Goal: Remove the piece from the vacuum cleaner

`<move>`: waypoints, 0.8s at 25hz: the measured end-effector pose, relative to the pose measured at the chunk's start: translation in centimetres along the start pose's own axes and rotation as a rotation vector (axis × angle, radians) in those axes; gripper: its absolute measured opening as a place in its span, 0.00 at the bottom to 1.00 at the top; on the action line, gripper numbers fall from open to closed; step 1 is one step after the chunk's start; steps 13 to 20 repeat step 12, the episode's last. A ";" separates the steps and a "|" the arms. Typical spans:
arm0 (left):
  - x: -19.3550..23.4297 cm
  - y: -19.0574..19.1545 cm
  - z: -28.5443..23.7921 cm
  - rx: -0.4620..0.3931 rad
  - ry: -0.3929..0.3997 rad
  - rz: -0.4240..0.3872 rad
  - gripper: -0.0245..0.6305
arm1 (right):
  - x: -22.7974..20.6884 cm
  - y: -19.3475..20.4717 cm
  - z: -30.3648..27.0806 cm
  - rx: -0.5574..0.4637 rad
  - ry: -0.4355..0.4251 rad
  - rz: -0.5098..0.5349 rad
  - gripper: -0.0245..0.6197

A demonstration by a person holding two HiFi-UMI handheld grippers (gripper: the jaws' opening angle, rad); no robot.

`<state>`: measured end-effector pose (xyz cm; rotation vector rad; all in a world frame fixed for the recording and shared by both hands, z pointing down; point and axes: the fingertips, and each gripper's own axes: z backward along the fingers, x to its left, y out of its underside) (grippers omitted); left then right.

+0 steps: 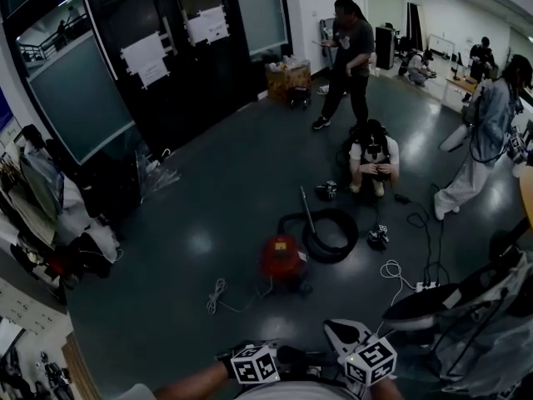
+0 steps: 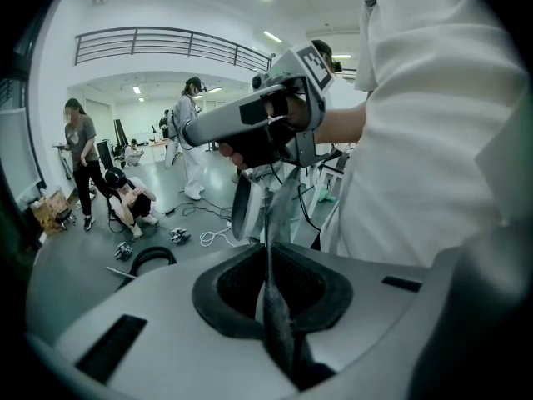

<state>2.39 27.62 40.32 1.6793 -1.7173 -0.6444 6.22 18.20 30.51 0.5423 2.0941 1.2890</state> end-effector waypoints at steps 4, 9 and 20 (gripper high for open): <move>-0.4 0.4 -0.3 0.003 0.003 0.002 0.08 | 0.1 0.7 0.3 0.011 0.003 0.005 0.06; -0.1 0.4 0.1 0.001 -0.009 -0.006 0.08 | 0.3 0.3 0.2 0.009 0.004 0.023 0.06; -0.1 0.4 -0.1 -0.001 -0.009 -0.003 0.08 | 0.1 0.4 0.2 0.011 0.006 0.027 0.06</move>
